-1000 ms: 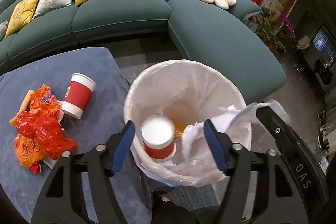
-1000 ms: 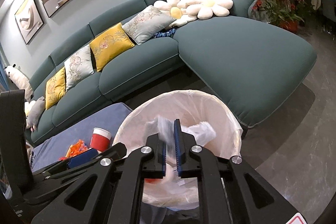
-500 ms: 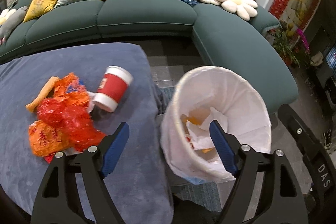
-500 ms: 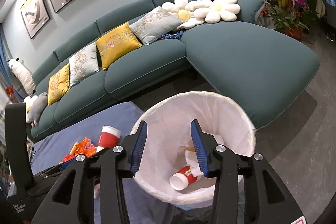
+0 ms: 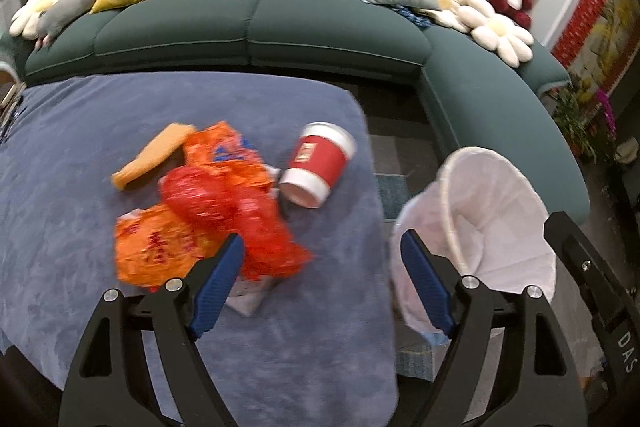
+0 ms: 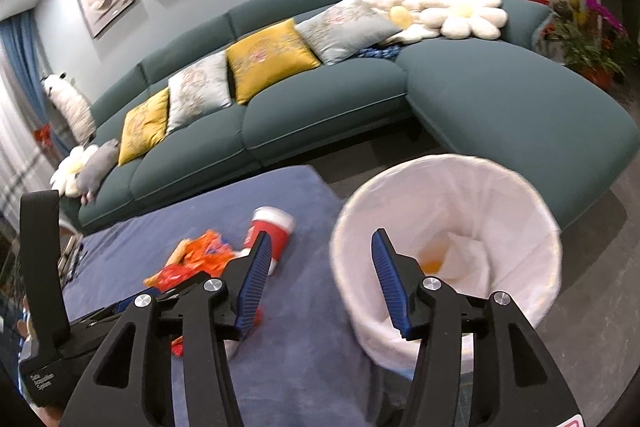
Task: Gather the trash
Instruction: 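Return both tools to the pile and grasp the red plastic bag with the right tool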
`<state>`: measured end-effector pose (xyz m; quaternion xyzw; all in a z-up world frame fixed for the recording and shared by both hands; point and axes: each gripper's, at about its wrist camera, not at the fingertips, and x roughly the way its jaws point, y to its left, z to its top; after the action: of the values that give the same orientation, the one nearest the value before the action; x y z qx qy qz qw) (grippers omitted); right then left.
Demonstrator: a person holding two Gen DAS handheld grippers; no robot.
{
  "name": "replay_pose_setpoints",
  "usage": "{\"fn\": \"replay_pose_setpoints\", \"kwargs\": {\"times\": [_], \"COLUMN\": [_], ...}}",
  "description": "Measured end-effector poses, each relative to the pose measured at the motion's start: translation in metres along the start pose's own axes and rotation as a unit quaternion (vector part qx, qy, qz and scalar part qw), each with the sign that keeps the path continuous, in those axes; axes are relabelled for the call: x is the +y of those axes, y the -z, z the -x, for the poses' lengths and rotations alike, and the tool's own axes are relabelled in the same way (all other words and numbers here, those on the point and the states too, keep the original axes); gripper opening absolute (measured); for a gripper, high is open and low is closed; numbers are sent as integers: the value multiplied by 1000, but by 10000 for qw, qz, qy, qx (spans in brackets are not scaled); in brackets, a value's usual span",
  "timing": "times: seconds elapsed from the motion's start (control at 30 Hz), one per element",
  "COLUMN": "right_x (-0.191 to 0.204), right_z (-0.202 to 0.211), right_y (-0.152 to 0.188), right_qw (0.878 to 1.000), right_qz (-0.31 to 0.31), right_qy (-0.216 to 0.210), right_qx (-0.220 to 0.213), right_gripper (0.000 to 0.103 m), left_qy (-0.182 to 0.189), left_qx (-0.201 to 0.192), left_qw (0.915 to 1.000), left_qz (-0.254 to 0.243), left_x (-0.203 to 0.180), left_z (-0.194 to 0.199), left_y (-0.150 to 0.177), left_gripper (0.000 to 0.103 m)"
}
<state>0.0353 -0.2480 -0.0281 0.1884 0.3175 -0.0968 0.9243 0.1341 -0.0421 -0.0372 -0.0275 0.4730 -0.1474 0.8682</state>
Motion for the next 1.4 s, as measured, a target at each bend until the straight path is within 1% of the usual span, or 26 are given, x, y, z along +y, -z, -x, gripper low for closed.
{"fn": "replay_pose_setpoints", "kwargs": {"times": [0.07, 0.13, 0.27, 0.53, 0.57, 0.63, 0.77, 0.87, 1.03, 1.3, 1.4], "right_x": [13, 26, 50, 95, 102, 111, 131, 141, 150, 145, 141], "right_z": [-4, -8, -19, -51, -55, -64, -85, -102, -125, -160, -170], "right_y": [4, 8, 14, 32, 34, 39, 49, 55, 62, 68, 74], "right_qw": [9999, 9997, 9985, 9940, 9931, 9916, 9878, 9854, 9826, 9810, 9797], "right_qz": [93, 168, 360, 684, 731, 813, 980, 1045, 1175, 1156, 1090], "right_qy": [-74, -155, -283, -506, -538, -571, -624, -651, -558, -334, -353], "right_qx": [61, 122, 288, 694, 746, 833, 1038, 1180, 1322, 1521, 1646], "right_gripper": [53, 56, 57, 58, 59, 63, 63, 63, 63, 64, 63], "left_qy": [-50, -139, -260, -449, -471, -508, -625, -695, -724, -625, -587], "left_qx": [10, 0, 17, 134, 138, 170, 229, 294, 420, 678, 747], "left_qw": [9999, 9998, 9993, 9976, 9975, 9972, 9958, 9946, 9931, 9909, 9905], "left_qz": [87, 166, 252, 502, 515, 528, 622, 706, 826, 978, 993], "left_x": [15, 31, 59, 108, 114, 123, 145, 160, 178, 192, 194], "left_z": [1, 2, 1, -7, -9, -12, -20, -27, -39, -65, -74], "left_y": [1, 3, 8, 16, 17, 18, 19, 20, 23, 27, 27], "left_gripper": [80, 82, 84, 86, 86, 88, 88, 88, 88, 88, 88]}}
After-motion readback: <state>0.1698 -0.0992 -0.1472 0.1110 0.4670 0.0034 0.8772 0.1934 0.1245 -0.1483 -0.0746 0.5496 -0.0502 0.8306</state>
